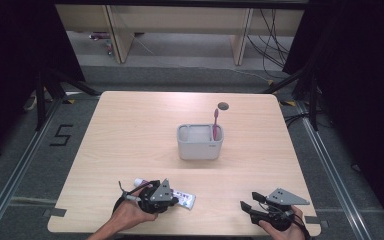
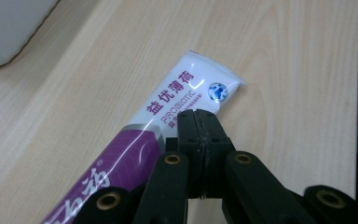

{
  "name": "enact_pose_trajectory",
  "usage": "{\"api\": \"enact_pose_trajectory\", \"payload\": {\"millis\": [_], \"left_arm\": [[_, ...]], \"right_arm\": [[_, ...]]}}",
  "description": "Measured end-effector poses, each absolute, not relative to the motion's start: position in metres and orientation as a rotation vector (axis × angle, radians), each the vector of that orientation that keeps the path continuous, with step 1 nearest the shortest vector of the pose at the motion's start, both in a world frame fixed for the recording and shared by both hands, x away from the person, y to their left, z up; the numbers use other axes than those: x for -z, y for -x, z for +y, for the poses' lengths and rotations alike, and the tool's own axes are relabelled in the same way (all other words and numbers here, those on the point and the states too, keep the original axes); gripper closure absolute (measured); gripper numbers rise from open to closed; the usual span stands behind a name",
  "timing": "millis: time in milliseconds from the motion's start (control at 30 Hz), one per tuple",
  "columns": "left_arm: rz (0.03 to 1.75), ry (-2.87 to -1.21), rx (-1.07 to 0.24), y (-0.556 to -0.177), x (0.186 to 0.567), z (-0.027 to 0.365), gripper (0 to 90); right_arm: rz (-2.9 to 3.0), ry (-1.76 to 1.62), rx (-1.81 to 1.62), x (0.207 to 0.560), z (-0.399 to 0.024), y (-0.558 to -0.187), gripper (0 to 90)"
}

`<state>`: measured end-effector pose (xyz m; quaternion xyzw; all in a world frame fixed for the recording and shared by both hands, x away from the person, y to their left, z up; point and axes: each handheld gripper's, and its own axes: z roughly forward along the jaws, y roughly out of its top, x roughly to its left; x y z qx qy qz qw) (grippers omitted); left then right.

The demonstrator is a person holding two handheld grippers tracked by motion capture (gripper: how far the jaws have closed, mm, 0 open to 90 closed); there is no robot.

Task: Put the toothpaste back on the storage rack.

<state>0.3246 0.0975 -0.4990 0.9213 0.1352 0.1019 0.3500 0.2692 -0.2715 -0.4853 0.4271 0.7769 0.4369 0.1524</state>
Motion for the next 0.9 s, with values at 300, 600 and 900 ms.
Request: {"api": "enact_pose_trajectory", "payload": {"millis": [300,600,900], "left_arm": [[0.385,-2.387,-0.266,-0.336,0.499,0.084,88.5],[0.407,-2.408,-0.274,-0.35,0.499,0.082,88.4],[0.434,-2.406,-0.281,-0.36,0.494,0.078,88.1]], "right_arm": [[2.233,-1.278,-1.26,0.485,-0.271,-0.267,43.3],[2.228,-1.234,-1.258,0.486,-0.273,-0.268,43.3],[2.234,-1.222,-1.259,0.486,-0.272,-0.268,43.2]]}}
